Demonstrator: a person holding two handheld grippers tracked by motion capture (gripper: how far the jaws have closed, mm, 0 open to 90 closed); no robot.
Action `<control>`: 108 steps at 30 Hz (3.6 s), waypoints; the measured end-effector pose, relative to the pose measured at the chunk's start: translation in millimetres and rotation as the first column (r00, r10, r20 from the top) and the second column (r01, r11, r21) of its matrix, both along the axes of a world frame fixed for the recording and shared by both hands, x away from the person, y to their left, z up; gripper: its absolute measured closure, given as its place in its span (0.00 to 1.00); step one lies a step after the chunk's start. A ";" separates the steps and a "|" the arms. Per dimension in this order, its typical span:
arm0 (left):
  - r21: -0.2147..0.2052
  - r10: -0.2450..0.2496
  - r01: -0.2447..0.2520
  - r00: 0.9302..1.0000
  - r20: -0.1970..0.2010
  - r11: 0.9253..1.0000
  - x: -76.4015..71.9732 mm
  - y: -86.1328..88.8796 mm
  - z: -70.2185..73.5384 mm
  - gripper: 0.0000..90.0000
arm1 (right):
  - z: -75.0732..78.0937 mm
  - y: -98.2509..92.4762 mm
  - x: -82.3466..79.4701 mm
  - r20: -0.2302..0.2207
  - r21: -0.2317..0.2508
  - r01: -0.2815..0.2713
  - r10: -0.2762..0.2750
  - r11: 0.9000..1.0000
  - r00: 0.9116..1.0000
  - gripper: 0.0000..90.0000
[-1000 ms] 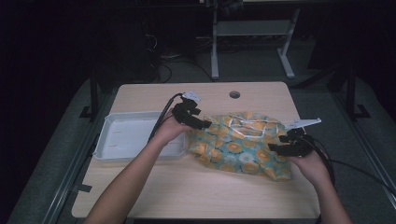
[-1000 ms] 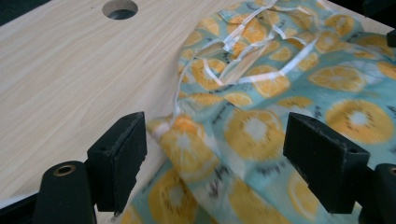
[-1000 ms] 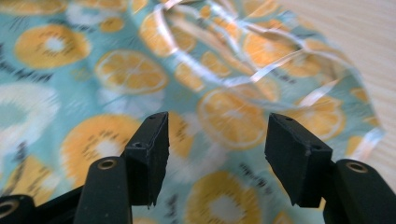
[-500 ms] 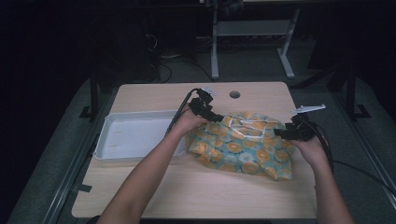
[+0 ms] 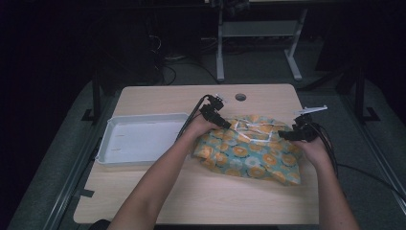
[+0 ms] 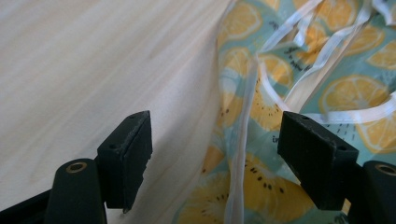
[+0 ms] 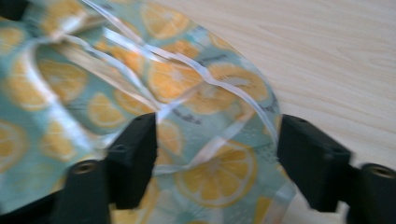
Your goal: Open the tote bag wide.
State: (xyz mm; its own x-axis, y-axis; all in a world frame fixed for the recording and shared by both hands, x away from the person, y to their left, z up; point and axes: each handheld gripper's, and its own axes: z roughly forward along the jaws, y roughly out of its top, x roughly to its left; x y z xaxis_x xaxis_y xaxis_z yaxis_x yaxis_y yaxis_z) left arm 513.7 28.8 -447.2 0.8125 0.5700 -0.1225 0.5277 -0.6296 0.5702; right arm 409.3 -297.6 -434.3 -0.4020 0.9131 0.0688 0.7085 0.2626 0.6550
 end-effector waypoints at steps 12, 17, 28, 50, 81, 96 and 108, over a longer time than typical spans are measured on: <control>0.058 -0.016 0.018 1.000 -0.018 0.998 -0.5 -4.8 -9.0 0.28 | -21.0 7.7 21.1 -0.050 0.023 0.008 -0.007 1.000 0.999 0.17; 0.088 -0.031 0.030 0.999 0.008 0.996 -3.7 -8.7 -9.5 0.28 | -28.6 14.3 24.2 -0.076 -0.002 -0.005 0.005 1.000 0.997 0.18; 0.099 -0.072 0.070 0.997 0.023 0.993 -11.1 -13.5 -5.6 0.66 | -28.0 24.9 20.7 -0.067 -0.063 -0.076 0.072 0.995 0.995 0.58; -0.080 -0.041 0.039 0.999 -0.031 0.996 -9.1 11.0 14.7 1.00 | -8.6 29.0 13.2 -0.034 -0.041 -0.085 0.084 0.996 0.996 1.00; -0.285 -0.104 0.120 0.992 0.072 0.951 -60.0 55.5 75.2 1.00 | 59.7 34.8 -45.8 0.187 0.065 -0.161 0.147 0.985 0.971 0.99; -0.300 -0.139 0.149 0.989 0.056 0.942 -102.9 75.2 74.4 1.00 | 61.8 37.1 -91.3 0.151 0.085 -0.212 0.198 0.974 0.968 0.99; -0.318 -0.178 0.190 0.982 0.066 0.929 -130.6 89.7 74.2 1.00 | 60.5 40.0 -125.8 0.145 0.093 -0.233 0.218 0.968 0.965 0.99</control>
